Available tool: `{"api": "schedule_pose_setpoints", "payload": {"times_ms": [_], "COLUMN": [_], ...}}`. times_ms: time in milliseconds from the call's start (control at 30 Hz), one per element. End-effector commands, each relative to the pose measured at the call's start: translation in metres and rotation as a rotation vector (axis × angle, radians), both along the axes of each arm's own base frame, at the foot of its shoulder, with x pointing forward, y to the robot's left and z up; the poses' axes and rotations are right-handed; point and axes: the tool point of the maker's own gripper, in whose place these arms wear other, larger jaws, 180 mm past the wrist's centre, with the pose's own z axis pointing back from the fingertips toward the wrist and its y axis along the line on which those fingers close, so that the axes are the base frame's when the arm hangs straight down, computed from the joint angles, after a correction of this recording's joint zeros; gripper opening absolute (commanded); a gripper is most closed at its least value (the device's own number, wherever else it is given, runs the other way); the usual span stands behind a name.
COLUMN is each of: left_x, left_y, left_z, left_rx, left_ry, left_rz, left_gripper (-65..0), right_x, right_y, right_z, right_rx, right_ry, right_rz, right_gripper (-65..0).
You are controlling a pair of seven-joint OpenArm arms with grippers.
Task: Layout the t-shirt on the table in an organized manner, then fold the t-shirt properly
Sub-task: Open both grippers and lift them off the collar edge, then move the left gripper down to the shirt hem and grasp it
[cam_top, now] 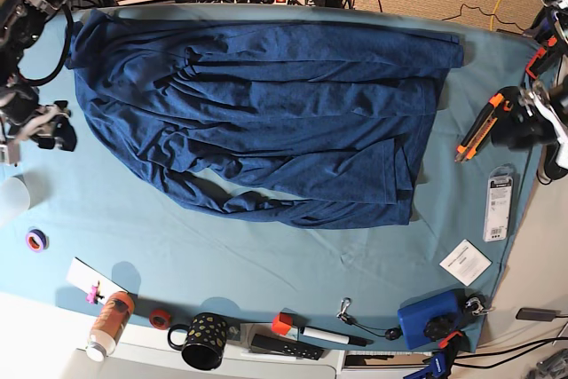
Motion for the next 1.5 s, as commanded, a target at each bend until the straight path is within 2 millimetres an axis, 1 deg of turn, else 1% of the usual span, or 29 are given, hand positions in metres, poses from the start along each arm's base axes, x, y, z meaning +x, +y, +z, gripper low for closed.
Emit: {"api": "schedule_pose_setpoints", "payload": {"times_ms": [0,100,600,700,867,967,1100,1200,1267,1333,1467], "left_x": [0.006,0.006,0.007,0.013,0.035,0.053,0.074,0.084,0.086,0.089,0.090], "left_y": [0.004,0.004,0.004,0.005,0.002,-0.017,-0.062,-0.093,-0.111,-0.121,-0.132], "left_z": [0.013,0.013,0.013,0.020,0.036,0.036,0.022,0.011,0.004,-0.005,-0.024], "left_rx": [0.008,0.007,0.006,-0.006,0.008,0.038,0.128,0.204,0.276,0.351,0.493], "left_ry": [-0.043,-0.044,-0.045,-0.089,-0.149,-0.164,-0.144,-0.137,-0.159,-0.162,-0.182], "left_rz": [-0.002,-0.001,-0.001,0.017,0.007,-0.048,-0.194,-0.307,-0.403,-0.450,-0.524], "left_gripper": [-32.4,-32.4,-32.4,-32.4,-32.5,-32.5,-32.5,-32.5,-32.5,-32.5,-32.5], "right_x": [0.010,0.012,0.013,0.018,0.020,0.021,0.021,0.022,0.022,0.021,0.021], "right_y": [-0.003,-0.002,-0.002,-0.002,-0.002,-0.002,-0.002,-0.002,-0.002,-0.002,-0.002], "right_z": [0.019,0.014,0.016,0.023,0.026,0.027,0.027,0.028,0.028,0.028,0.028], "right_rx": [-0.030,-0.051,-0.051,-0.048,-0.046,-0.046,-0.046,-0.046,-0.047,-0.047,-0.047], "right_ry": [-0.056,-0.042,-0.055,-0.099,-0.124,-0.125,-0.128,-0.136,-0.136,-0.135,-0.133], "right_rz": [0.014,0.019,0.015,0.011,0.010,0.010,0.010,0.010,0.013,0.013,0.013], "right_gripper": [-32.4,-32.4,-32.4,-32.4,-32.4,-32.4,-32.4,-32.4,-32.4,-32.4,-32.4]}}
